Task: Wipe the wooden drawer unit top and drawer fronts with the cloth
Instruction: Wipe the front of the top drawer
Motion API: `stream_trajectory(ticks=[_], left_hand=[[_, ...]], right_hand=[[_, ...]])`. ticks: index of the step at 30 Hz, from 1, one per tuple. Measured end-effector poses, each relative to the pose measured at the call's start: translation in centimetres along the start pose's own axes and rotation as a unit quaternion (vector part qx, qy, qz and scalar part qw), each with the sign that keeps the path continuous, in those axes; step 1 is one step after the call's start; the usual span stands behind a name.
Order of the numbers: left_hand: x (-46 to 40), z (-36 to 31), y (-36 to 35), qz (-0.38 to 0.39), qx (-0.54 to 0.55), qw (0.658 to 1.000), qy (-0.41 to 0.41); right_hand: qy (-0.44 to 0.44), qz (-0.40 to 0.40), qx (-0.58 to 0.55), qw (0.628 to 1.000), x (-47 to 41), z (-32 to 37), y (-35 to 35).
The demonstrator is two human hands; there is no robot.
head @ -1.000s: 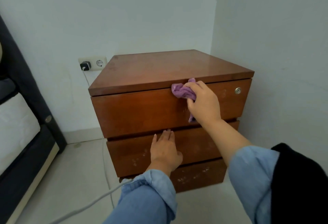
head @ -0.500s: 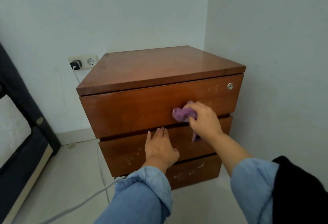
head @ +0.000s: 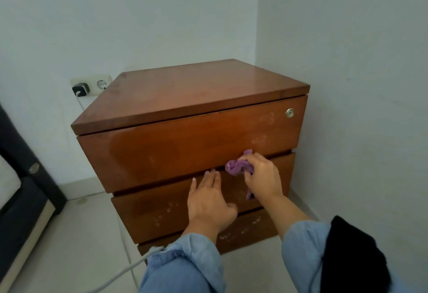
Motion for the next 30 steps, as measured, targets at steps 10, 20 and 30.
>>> stream_trajectory(ticks=[10,20,30], left_hand=[[-1.2,-3.5,0.5,0.009,0.006,1.000,-0.007],[-1.1,-3.7,0.1,-0.021,-0.004,1.000,0.003],[-2.1,-5.6,0.6,0.014,-0.004,1.000,-0.010]], right_hand=[[0.068,-0.181,-0.061,0.979,-8.1,3.5,11.3],[-0.018,-0.119,-0.035,0.992,-2.0,-3.7,4.0],[0.026,-0.175,-0.104,0.979,-7.7,-0.7,12.1]])
Point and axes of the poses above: each hand's wrist, its own x-axis away from the middle knuckle, its own y-axis out of the back of the hand, z = x × y, the point moved 10 cm from there along -x, towards the middle knuckle, and after that the axes turned 11 degrees about -z, right-handed, at the moved point
